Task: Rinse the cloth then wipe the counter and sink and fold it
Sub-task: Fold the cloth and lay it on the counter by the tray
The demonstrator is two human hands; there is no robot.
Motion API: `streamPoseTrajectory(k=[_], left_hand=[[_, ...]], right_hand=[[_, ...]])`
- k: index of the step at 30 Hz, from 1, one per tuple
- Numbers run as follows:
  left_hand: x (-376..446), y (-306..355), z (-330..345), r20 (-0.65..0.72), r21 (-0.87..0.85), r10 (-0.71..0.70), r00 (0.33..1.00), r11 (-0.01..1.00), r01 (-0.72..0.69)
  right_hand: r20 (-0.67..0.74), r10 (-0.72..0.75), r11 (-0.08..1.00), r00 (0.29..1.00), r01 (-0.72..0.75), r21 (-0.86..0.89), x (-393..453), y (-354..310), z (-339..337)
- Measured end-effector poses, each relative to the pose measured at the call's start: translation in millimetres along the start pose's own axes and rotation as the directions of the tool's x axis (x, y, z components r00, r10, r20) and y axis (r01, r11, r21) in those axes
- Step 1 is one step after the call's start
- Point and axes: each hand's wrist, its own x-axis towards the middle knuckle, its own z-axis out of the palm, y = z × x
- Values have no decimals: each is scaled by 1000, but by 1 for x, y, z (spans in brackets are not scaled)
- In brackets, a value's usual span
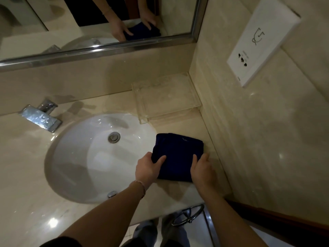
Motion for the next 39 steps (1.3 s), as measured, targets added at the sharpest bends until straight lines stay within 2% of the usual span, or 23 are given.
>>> streamPoseTrajectory(k=[5,8,14,17,21,24,26,27,28,29,30,31,32,33,36,37,39], left_hand=[[-31,-17,6,20,115,96,995,989,-98],[-51,-27,14,35,95,50,998,994,-53],[-59,-29,21,-7,12,1,1000,1000,-1],[-52,-28,19,-34,46,7,999,999,-5],[-37,-23,8,20,251,60,998,966,-63],[-19,-13,-4,-45,335,82,996,940,-62],[-2,2,-10,-128,189,59,990,981,-34],[7,11,-12,-155,13,8,988,1000,-6],[16,22,-15,-155,-222,-75,985,974,39],[25,33,-16,-106,-479,-163,981,873,94],[33,46,-18,-32,-680,-235,971,717,151],[41,56,-20,31,-806,-268,963,563,183],[48,66,-20,53,-862,-275,960,472,183],[57,73,-19,58,-888,-273,960,425,175],[76,94,-18,67,-913,-290,955,368,176],[81,98,-17,85,-925,-297,951,332,187],[90,103,-15,115,-947,-310,944,253,198]], right_hand=[[71,-7,999,997,10,-48,-14,19,2],[105,-3,998,994,10,-67,-23,36,-1],[64,-57,998,996,56,18,-29,50,0],[-23,-78,990,997,80,113,-24,45,3],[-221,-168,965,961,206,162,-12,33,0],[-279,-230,936,932,290,200,3,13,-11],[-218,-259,895,941,319,313,16,-4,-17],[-161,-246,864,956,292,411,22,-14,-20],[-94,-205,831,974,224,510,29,-26,-22],[-21,-136,793,991,121,598,36,-38,-24],[55,-54,739,997,2,673,45,-50,-24],[137,25,668,990,-119,735,53,-61,-23],[210,90,583,974,-222,781,62,-71,-22],[277,128,491,952,-303,816,72,-80,-20],[449,103,191,887,-461,867,95,-102,-16],[488,70,117,870,-493,862,100,-108,-16],[541,19,55,841,-542,839,111,-119,-13]])
